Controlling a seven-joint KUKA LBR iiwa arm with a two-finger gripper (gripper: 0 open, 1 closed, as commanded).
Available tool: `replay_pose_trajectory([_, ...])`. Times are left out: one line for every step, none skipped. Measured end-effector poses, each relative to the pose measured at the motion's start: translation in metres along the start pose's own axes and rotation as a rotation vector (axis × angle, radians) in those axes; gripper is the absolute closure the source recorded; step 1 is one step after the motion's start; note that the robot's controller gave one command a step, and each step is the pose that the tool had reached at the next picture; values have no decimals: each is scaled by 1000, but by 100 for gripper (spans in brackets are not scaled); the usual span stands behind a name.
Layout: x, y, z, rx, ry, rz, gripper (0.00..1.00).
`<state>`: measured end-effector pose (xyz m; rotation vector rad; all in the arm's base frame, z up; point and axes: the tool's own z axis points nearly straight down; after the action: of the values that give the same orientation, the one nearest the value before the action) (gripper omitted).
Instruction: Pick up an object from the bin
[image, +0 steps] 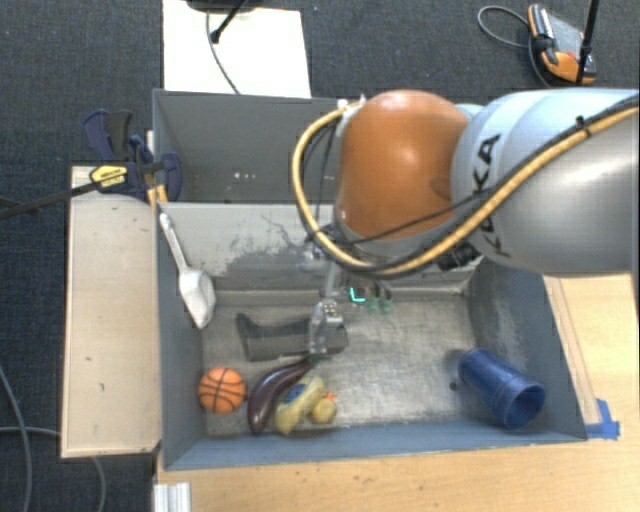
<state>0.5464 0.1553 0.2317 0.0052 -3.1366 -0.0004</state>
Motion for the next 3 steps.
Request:
replay_pose_trajectory([-2, -1, -4, -1, -8, 5, 0])
replay_pose_trajectory([2, 3, 56, -3, -12, 79, 0])
replay_pose_trajectory([10, 45, 72, -1, -7, 93, 0])
